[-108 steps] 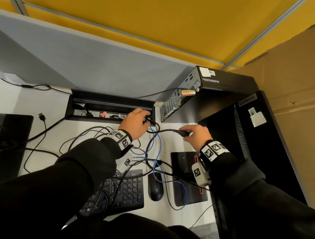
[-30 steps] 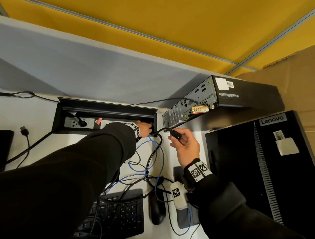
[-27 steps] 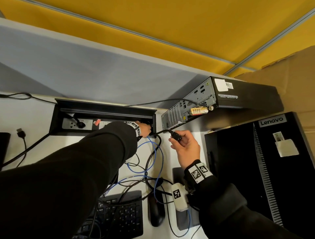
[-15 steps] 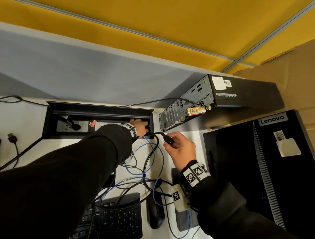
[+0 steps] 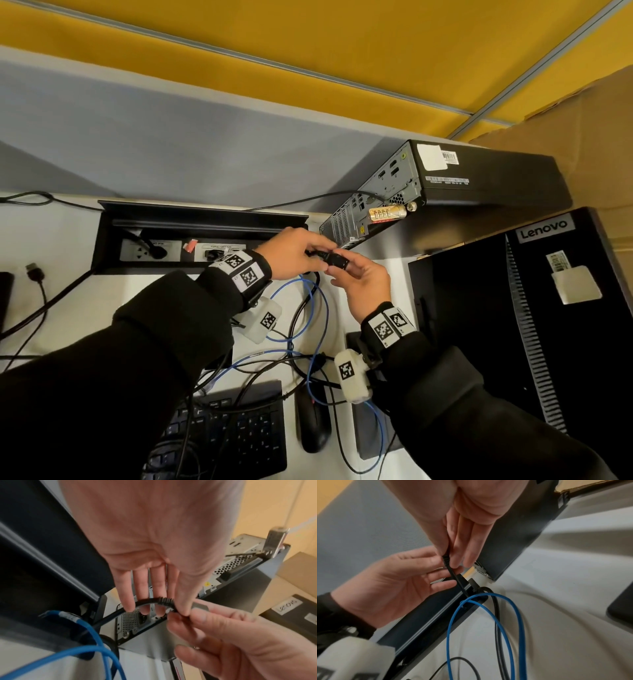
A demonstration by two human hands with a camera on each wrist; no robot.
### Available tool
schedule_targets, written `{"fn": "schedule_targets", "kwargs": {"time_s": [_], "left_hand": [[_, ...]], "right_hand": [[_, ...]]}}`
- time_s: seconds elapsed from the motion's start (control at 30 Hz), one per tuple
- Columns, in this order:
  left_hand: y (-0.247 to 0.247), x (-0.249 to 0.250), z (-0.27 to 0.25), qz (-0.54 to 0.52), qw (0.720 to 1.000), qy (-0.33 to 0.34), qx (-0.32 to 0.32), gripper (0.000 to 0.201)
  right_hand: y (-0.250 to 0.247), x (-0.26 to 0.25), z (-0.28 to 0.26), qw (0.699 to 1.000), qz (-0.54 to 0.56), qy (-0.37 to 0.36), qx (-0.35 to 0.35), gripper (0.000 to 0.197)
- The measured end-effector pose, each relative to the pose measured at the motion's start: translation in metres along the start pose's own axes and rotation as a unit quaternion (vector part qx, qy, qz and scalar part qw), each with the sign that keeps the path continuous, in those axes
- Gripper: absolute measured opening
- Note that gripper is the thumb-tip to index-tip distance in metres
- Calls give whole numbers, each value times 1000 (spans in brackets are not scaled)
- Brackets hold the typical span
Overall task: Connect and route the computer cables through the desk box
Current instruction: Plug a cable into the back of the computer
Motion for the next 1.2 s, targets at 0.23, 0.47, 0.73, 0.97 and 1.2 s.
{"fn": "schedule_targets", "kwargs": {"time_s": [0.23,0.47,0.73,0.97,1.2], "left_hand": [[-10,-12,-1,-65,997,-36,-38,18],[5,-33,-1,-86,988,-69,-109,10],[12,-40,5,-158,975,-135,-78,10],[12,-42,16,-137,968,-210,17,24],[24,-42,21,-118,961,-250,22,23]], "right_hand": [[9,8,-3,1000,-4,4,-2,36],[18,25,5,995,-86,1,45,38],[16,6,-14,986,-164,-14,14,47],[15,-106,-68,922,-207,-328,19,25],[8,-138,-47,827,-342,-415,162,55]]}}
Point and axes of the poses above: each hand's wrist, its own z-axis towards the middle knuckle, its own y-axis out of the palm, x = y × z, the point moved 3 cm from there along z, towards the middle knuckle, and after that the axes turned 13 degrees about z, right-handed, at the moved point
